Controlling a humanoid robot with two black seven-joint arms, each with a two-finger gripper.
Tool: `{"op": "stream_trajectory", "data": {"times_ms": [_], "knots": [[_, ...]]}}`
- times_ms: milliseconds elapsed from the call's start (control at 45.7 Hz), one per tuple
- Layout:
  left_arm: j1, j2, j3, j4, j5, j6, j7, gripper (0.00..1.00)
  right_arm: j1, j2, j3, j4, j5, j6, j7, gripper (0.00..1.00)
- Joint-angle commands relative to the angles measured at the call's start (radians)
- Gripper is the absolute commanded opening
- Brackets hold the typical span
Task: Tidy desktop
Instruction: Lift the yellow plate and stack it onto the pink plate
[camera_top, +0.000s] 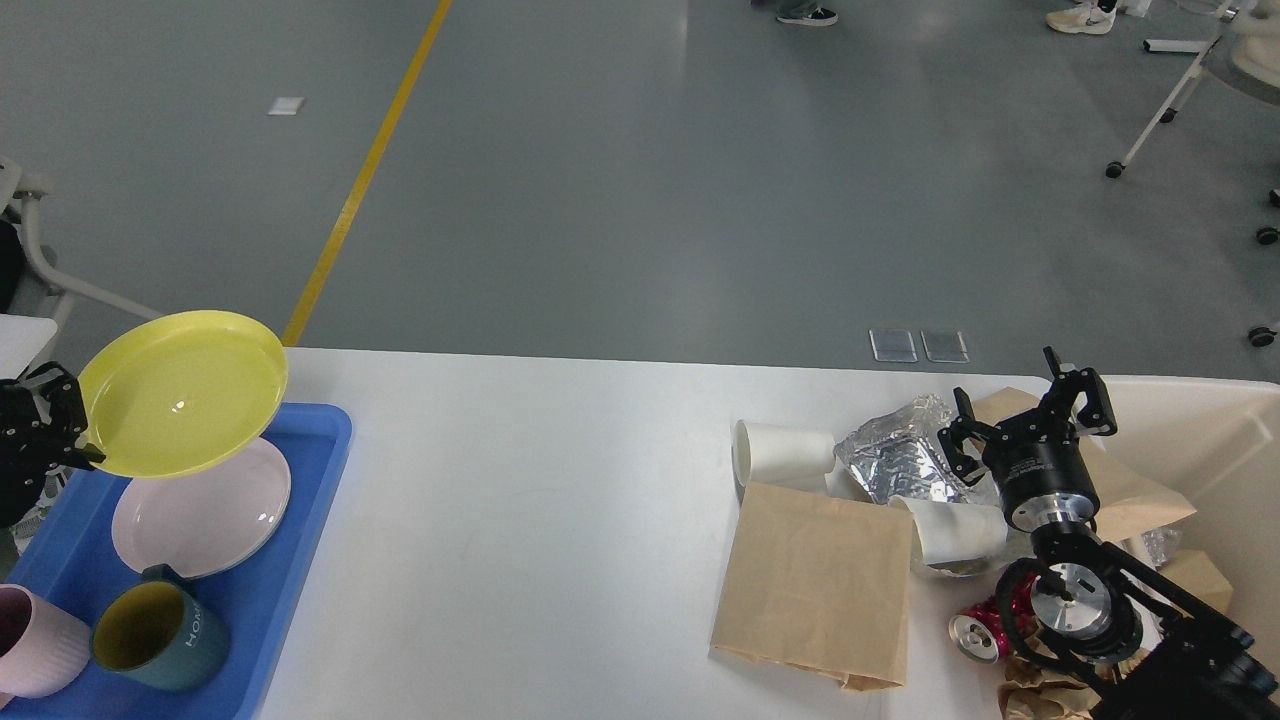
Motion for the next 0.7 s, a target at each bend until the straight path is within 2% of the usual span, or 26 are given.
{"op": "stream_trajectory", "data": {"times_ms": [0, 109, 131, 197, 372, 678], "knots": [[0.197, 0.008, -0.146, 0.162, 0.0, 0.012, 0.044, 0.0, 0.0, 0.0, 0.0, -0.001, 0.0, -0.001, 0.0, 1.0], [0.327, -0.001, -0.229, 0.268, 0.0, 0.048, 0.079, 0.0, 0.0, 0.0, 0.0, -0.001, 0.0, 0.0, 0.0, 1.0], [0.385, -0.009, -0.263, 0.3, 0.002, 0.077, 0.088, 0.0, 0.0, 0.0, 0.0, -0.001, 0.0, 0.0, 0.0, 1.0], [0.433, -0.02, -0.292, 0.317, 0.022, 0.119, 0.094, 0.0, 0.0, 0.002, 0.0, -0.001, 0.0, -0.001, 0.0, 1.0], [0.468, -0.032, -0.364, 0.319, 0.118, 0.208, 0.096, 0.0, 0.0, 0.002, 0.0, -0.001, 0.0, -0.001, 0.0, 1.0], [0.531, -0.089, -0.421, 0.319, 0.123, 0.226, 0.097, 0.0, 0.0, 0.002, 0.0, -0.001, 0.0, -0.001, 0.0, 1.0]]}}
